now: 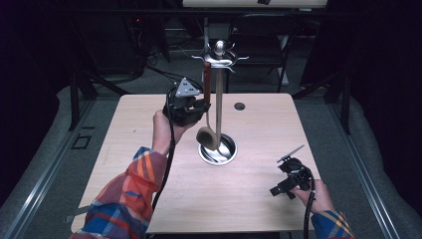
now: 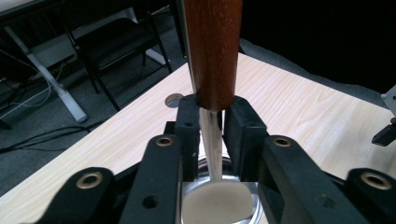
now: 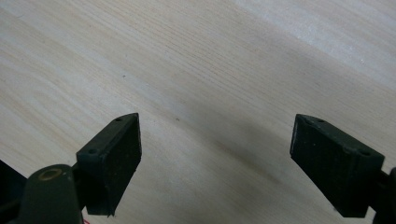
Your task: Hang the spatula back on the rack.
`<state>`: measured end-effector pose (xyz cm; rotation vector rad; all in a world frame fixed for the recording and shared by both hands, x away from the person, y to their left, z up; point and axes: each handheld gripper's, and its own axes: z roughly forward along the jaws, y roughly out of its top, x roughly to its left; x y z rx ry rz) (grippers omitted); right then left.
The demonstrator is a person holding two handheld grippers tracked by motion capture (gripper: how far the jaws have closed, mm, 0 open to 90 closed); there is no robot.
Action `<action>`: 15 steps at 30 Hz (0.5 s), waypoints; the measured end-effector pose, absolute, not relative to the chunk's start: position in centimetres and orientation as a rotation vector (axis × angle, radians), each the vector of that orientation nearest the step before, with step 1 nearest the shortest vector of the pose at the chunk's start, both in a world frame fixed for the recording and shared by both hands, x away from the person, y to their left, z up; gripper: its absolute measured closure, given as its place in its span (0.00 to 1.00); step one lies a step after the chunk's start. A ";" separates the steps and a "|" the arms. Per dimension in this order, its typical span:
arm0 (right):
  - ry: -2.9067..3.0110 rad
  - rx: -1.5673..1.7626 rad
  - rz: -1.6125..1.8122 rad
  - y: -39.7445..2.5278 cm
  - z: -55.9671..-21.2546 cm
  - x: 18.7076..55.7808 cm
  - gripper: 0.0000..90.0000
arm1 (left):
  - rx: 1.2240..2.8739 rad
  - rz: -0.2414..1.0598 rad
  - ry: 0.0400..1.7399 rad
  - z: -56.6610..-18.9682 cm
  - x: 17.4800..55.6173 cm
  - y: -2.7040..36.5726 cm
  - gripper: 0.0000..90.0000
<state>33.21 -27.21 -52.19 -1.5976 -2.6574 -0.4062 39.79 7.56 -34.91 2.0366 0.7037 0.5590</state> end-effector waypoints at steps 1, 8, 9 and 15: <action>-2.659 -1.597 -0.405 -27.2 -52.2 33.2 0.18 | 2.031 0.559 0.704 -34.9 39.7 7.6 0.81; -2.658 -1.595 -0.406 -27.2 -52.2 33.2 0.18 | 2.022 0.554 0.683 -34.7 39.0 8.2 0.71; -2.658 -1.596 -0.407 -27.2 -52.2 33.2 0.18 | 2.022 0.554 0.684 -34.6 38.9 8.3 0.68; -2.658 -1.596 -0.406 -27.2 -52.2 33.2 0.18 | 2.034 0.574 0.706 -34.6 37.7 8.9 0.44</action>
